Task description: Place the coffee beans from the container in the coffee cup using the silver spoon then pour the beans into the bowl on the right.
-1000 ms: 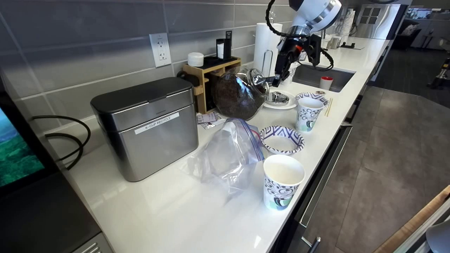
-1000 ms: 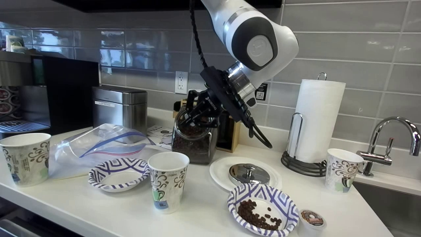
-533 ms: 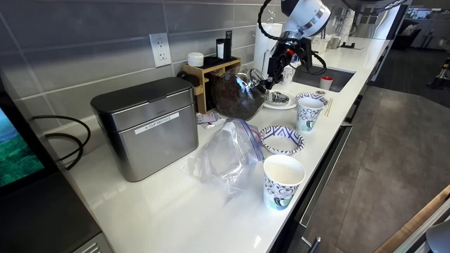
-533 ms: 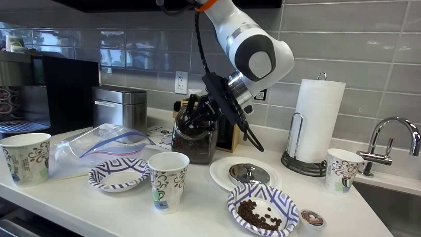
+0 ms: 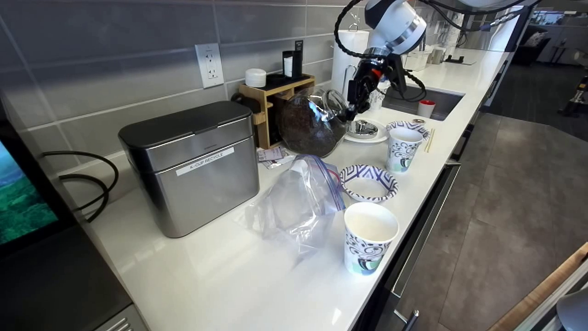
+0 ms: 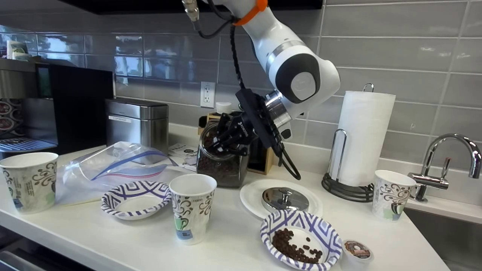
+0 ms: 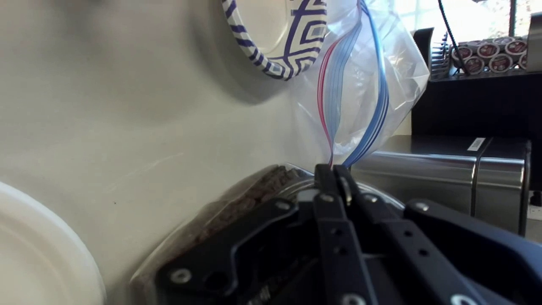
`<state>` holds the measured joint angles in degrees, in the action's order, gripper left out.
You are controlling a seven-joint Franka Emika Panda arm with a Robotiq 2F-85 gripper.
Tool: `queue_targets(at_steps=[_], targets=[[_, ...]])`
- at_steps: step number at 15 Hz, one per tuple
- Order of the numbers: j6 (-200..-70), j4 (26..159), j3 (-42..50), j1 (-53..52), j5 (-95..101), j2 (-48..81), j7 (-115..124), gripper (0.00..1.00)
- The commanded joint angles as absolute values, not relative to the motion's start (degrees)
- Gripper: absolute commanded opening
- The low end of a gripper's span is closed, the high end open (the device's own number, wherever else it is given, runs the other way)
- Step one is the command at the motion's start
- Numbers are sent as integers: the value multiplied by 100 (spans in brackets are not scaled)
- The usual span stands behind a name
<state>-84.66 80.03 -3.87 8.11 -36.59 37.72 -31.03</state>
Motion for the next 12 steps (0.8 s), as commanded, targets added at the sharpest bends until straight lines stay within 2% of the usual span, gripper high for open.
queue_targets(at_steps=[1, 12], targets=[[-8068, 7657, -509, 929, -3736, 4003, -2764, 1], [-8087, 7741, -463, 882, -3708, 4046, -2274, 1]])
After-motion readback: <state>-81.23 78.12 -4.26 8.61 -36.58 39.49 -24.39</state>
